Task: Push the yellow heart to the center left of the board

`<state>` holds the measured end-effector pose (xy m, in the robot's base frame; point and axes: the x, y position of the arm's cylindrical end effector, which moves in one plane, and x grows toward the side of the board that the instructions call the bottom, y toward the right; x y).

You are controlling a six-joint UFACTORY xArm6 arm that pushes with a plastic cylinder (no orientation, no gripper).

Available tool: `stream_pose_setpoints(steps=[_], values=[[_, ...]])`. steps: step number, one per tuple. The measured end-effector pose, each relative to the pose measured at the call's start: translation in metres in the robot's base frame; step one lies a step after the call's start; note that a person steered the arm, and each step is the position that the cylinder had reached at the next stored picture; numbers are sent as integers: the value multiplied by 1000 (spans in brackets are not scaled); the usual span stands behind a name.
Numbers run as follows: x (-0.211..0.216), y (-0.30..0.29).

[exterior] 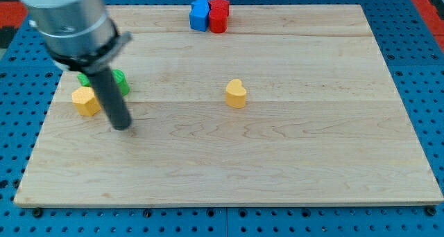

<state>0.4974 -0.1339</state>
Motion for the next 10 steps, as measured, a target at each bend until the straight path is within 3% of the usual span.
stream_pose_setpoints(steps=[2, 3, 4, 7, 9, 10], values=[[-8, 170], [-34, 216], [-65, 205], [-71, 11], [-56, 77], [-34, 74]])
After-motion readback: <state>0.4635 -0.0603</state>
